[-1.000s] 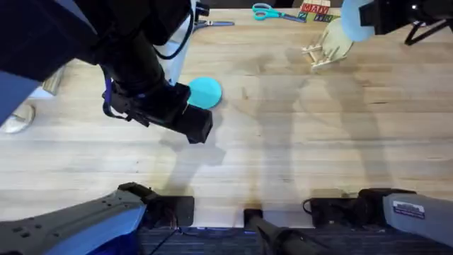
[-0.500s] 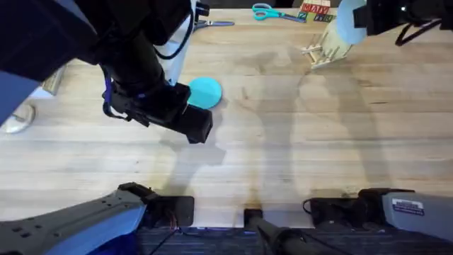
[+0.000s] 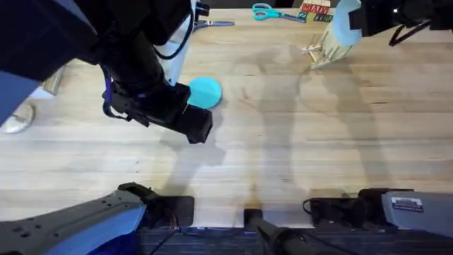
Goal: Pick up the plates from the table one by one and place each into a slot on the dish rack.
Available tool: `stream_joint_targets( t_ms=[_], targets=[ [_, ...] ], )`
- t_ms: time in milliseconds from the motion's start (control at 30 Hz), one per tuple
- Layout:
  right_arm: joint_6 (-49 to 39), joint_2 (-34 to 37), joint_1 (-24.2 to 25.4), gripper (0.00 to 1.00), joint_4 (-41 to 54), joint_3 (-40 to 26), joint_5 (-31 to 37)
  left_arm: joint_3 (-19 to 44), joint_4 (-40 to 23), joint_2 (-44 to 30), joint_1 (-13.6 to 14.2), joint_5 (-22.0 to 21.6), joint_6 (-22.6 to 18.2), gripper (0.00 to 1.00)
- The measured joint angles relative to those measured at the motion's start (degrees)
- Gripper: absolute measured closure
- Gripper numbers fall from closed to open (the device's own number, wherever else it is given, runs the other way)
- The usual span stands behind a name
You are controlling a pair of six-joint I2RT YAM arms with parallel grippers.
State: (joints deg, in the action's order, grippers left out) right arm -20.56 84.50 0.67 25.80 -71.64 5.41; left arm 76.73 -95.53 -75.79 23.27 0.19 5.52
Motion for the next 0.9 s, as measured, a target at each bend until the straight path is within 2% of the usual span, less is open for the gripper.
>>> stream_joint_targets(
  t_ms=[900],
  targets=[
    [0.02, 4.40, 0.33, 0.973, -1.81, 0.00, 0.44, 0.00, 0.00, 0.00, 0.00, 0.00, 0.00, 0.008]
  ],
)
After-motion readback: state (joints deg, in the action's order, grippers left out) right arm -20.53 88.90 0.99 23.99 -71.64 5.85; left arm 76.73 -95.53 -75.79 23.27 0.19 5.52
